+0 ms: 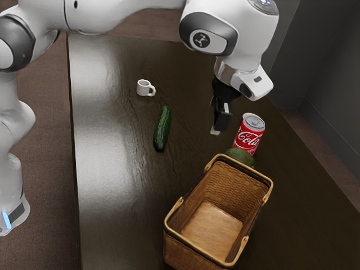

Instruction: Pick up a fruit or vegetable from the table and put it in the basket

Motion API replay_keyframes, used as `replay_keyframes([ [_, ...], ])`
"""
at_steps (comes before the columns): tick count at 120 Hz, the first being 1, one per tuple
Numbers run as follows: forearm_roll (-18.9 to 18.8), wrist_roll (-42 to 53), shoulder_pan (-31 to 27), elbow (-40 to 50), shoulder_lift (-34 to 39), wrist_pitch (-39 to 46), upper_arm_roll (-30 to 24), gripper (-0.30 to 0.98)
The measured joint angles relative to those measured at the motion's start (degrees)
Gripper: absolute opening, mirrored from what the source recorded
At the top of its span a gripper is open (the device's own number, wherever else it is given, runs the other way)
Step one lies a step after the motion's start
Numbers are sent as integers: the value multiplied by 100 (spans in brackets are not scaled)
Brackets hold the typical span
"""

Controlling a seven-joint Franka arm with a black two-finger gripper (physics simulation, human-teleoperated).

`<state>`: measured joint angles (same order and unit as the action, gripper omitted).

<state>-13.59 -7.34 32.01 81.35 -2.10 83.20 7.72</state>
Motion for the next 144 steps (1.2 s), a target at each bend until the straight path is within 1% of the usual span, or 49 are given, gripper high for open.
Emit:
replay_keyframes([
  [23,-233,68,249,26,72,0,61,69],
  [31,-44,364,478,276,220,93,311,69],
  [38,114,720,603,876,559,269,496,68],
  [40,148,820,504,1091,685,333,523,68],
  [42,178,915,270,1423,893,412,542,68],
  [44,205,1007,-175,1770,1113,496,552,68],
  [48,248,1180,-1273,2442,1563,670,562,68],
  [50,266,1263,-1669,2741,1792,750,559,68],
  [53,289,1383,-2090,3101,2075,861,545,68],
  [56,308,1497,-2348,3345,2256,961,533,68],
  [60,336,1643,-2537,3544,2387,1092,512,68],
  [65,395,1813,-2636,3691,2432,1257,493,68],
  [77,630,2123,-2570,3701,2301,1529,349,69],
  [83,762,2097,-2567,3696,2319,1540,284,69],
  [95,902,1702,-2520,3717,2466,1363,233,69],
  [103,925,1188,-2270,3735,2512,1244,267,69],
  [112,923,231,-1799,3738,2518,1146,279,69],
  [117,912,-338,-1645,3735,2523,1106,282,69],
  [130,905,-1702,-1535,3743,2541,1029,388,69],
  [144,916,-2930,-1511,3746,2559,951,535,69],
])
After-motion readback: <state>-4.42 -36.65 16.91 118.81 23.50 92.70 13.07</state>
